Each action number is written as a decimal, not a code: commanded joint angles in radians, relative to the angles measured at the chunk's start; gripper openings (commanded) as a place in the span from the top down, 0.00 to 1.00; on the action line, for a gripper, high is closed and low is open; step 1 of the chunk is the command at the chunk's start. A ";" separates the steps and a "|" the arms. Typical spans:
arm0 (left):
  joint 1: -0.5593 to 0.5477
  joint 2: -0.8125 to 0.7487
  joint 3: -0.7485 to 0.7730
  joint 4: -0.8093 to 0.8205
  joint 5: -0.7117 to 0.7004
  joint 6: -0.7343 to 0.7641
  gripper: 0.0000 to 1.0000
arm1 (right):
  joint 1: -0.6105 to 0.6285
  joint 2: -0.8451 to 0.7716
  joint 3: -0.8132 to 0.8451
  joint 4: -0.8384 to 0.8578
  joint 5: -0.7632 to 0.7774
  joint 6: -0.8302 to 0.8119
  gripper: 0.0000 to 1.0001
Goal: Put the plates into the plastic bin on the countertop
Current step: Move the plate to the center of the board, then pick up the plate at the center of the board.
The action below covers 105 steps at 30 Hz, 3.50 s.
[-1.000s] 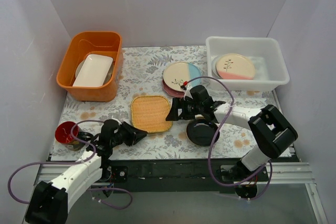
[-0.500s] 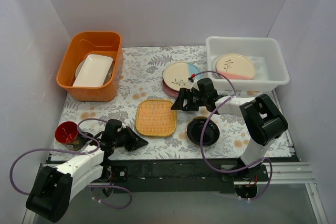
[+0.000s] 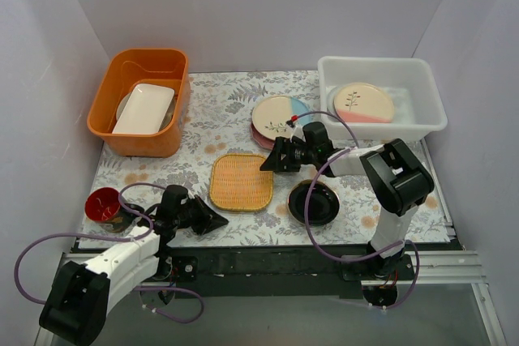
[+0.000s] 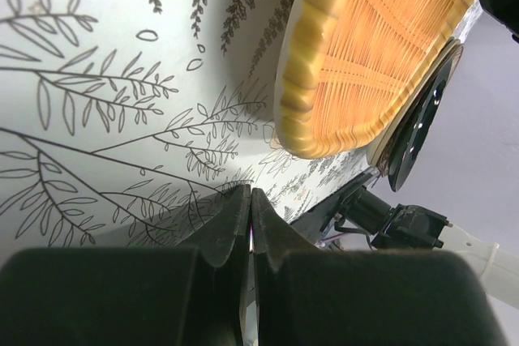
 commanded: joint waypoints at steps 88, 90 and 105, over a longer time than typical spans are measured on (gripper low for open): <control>-0.005 -0.143 0.185 -0.106 -0.101 0.066 0.02 | -0.069 -0.608 -0.107 -0.369 0.205 0.005 0.99; -0.005 -0.106 0.176 -0.068 -0.091 0.063 0.02 | -0.071 -0.642 -0.120 -0.389 0.218 0.005 0.99; -0.078 0.307 0.211 0.279 -0.105 0.080 0.07 | -0.073 -0.682 -0.242 -0.444 0.182 0.000 0.99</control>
